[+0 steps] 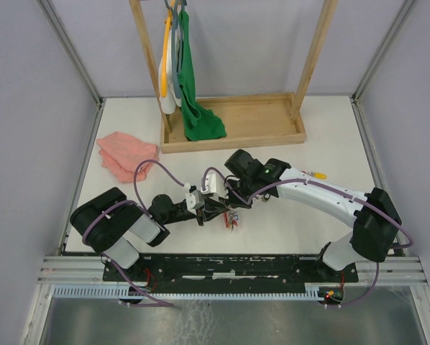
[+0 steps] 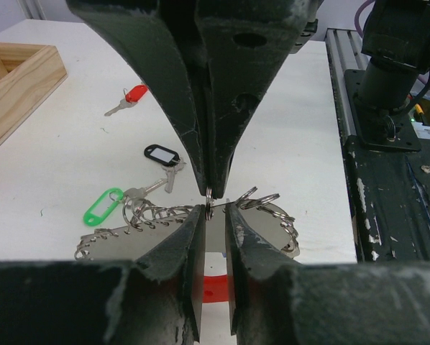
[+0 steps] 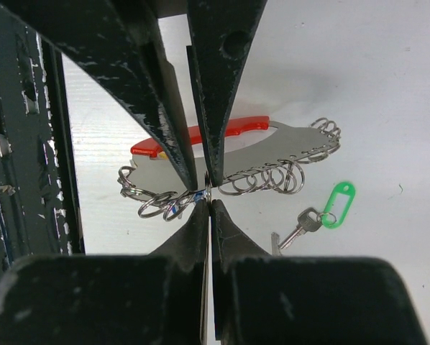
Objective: Put the keys on the keyring
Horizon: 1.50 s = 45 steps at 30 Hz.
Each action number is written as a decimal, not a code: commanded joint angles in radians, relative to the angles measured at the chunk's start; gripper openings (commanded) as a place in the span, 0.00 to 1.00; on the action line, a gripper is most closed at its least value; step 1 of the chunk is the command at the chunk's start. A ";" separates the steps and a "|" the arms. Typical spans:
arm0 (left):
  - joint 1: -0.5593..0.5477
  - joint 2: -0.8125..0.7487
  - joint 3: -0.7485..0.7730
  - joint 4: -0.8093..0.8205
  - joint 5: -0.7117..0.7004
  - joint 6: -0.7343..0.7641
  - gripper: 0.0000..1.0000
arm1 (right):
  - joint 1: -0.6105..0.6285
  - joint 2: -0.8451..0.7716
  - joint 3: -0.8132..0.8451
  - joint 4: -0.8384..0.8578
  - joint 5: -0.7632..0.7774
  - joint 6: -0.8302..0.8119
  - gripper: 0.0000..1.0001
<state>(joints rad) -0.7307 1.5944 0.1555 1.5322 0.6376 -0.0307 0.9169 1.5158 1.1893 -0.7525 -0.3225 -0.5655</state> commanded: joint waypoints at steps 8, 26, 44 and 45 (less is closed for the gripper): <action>0.002 0.024 0.054 0.198 -0.033 -0.029 0.03 | 0.012 -0.100 -0.095 0.166 -0.126 -0.036 0.03; 0.009 -0.066 0.019 0.198 -0.068 0.003 0.03 | -0.180 -0.396 -0.580 0.907 -0.228 0.195 0.25; 0.008 -0.067 0.019 0.197 -0.102 0.004 0.03 | -0.184 -0.366 -0.576 0.877 -0.309 0.190 0.25; 0.008 -0.066 0.018 0.197 -0.102 0.005 0.03 | -0.184 -0.363 -0.577 0.876 -0.308 0.190 0.25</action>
<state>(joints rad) -0.7250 1.5444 0.1688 1.5276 0.5755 -0.0402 0.7307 1.1454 0.5793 0.1131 -0.5770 -0.3717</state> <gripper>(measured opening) 0.043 0.248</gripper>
